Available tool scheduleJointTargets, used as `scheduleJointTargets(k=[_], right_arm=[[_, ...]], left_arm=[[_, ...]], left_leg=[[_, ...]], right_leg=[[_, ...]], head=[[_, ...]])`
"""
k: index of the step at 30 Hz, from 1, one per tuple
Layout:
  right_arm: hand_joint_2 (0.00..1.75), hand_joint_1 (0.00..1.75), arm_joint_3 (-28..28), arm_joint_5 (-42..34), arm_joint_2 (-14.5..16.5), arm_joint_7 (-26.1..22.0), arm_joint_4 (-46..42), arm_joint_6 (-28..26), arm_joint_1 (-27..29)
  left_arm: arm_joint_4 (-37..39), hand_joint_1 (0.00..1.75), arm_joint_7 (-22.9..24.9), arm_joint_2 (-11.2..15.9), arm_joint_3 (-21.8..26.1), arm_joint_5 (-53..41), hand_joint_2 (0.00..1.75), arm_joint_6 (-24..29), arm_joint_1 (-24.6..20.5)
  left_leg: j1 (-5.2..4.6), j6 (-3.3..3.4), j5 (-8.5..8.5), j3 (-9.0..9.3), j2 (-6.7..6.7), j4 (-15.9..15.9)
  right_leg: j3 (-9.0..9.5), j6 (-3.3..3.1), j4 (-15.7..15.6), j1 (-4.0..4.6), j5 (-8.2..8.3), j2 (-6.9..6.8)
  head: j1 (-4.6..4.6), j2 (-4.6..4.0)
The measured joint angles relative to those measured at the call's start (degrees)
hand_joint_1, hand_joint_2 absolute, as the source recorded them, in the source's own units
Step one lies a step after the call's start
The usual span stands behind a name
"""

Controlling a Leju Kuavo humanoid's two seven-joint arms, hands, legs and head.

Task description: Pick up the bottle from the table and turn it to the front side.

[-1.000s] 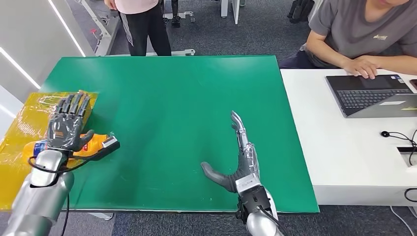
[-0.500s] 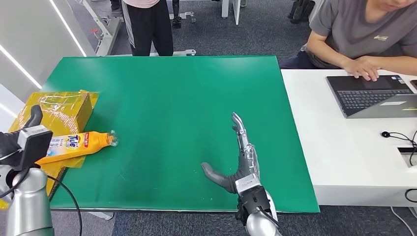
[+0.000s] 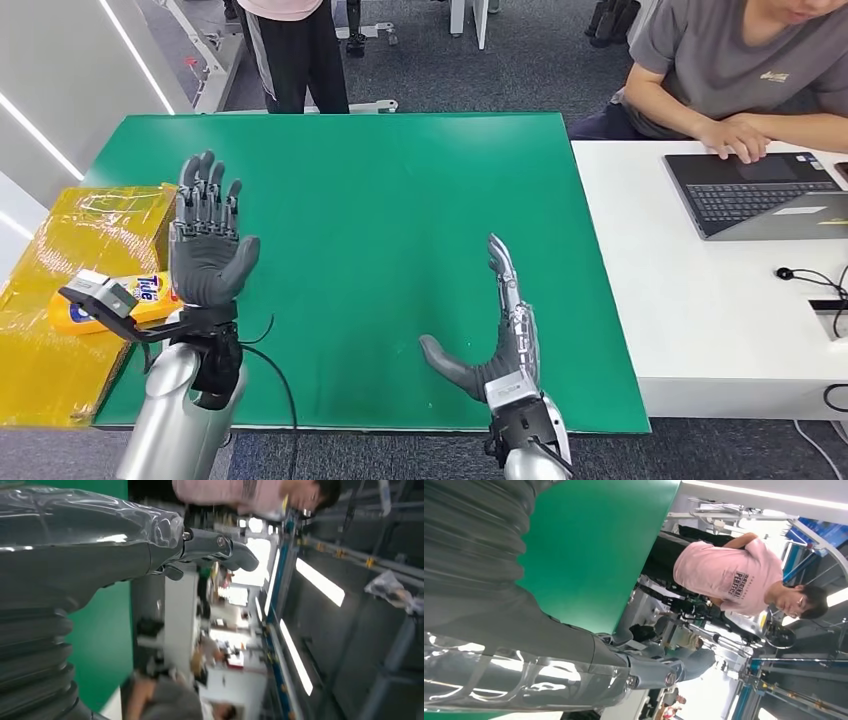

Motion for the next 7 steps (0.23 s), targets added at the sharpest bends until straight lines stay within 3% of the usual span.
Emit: scheduleJointTargets(k=[7], right_arm=[[1.75,0.0,-0.45,-0.46,-0.84,-1.0,-0.82,-2.67,1.61]], left_arm=[[-2.02,0.0,-0.48,-4.62,-2.26,2.37,1.75,-2.33,3.47]], left_leg=[[0.03,0.0,-0.01,-0.01,0.03,-0.02]], right_leg=[[-0.02,0.0,0.01,0.01,-0.02,0.01]], head=[[0.0,0.0]])
